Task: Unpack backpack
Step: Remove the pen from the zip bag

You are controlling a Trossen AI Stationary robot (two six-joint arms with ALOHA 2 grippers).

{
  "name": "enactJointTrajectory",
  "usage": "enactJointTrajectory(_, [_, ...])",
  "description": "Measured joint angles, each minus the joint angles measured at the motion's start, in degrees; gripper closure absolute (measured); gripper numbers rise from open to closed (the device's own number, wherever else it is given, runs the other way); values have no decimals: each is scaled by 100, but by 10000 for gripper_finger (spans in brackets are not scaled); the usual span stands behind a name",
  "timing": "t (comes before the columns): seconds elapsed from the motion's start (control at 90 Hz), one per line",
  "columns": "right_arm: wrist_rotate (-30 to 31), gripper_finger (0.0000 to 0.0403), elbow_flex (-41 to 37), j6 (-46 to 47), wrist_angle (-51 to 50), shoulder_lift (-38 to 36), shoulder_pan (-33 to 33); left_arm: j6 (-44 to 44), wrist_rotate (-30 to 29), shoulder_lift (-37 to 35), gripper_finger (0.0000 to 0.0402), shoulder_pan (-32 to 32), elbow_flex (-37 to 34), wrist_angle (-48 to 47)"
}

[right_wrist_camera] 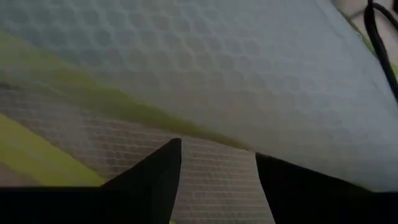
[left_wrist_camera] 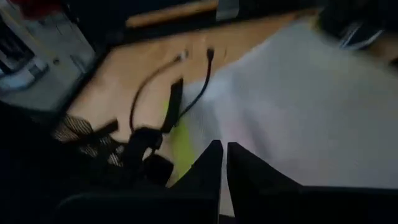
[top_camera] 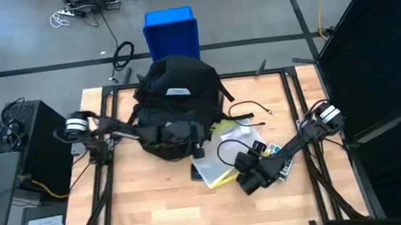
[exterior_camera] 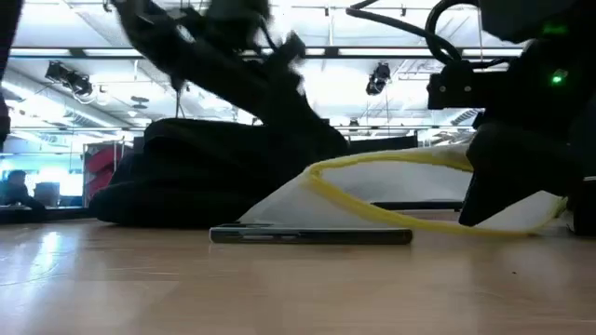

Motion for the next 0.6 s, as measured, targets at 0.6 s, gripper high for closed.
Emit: enactJointTrajectory(0.6, [400, 273, 0, 844, 30, -4, 349, 93, 1562, 1540, 402, 204, 1223, -1829])
